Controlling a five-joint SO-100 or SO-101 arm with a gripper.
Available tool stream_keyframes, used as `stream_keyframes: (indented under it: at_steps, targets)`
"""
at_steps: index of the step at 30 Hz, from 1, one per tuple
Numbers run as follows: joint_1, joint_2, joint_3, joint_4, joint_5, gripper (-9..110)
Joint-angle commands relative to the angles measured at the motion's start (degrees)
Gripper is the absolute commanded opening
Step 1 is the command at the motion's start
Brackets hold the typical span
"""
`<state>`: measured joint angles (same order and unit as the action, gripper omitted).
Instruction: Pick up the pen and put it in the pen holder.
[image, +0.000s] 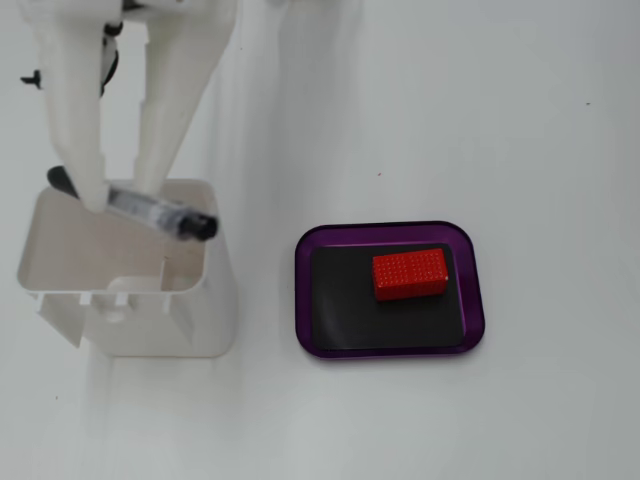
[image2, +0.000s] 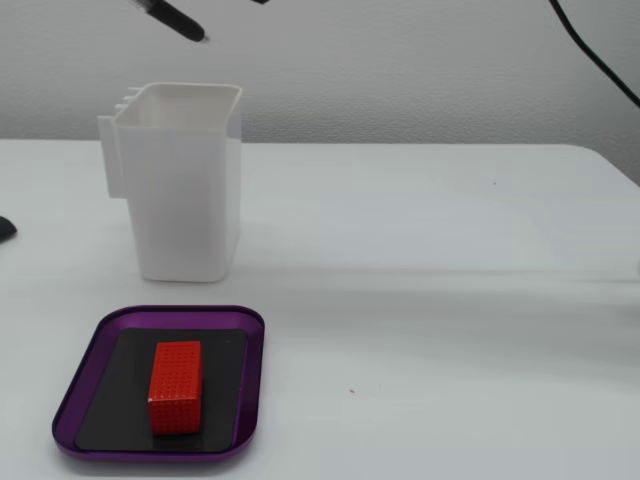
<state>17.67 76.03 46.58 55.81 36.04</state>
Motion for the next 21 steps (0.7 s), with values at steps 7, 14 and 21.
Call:
stream_keyframes:
  at_steps: [7,14,21]
  targets:
    - [0.00,-6.42,-4.48,0.44,3.43,0]
    - [-0.18,-6.68,-4.57,3.08,3.43,0]
    - [0.00,-6.68,-4.75,5.89,2.81,3]
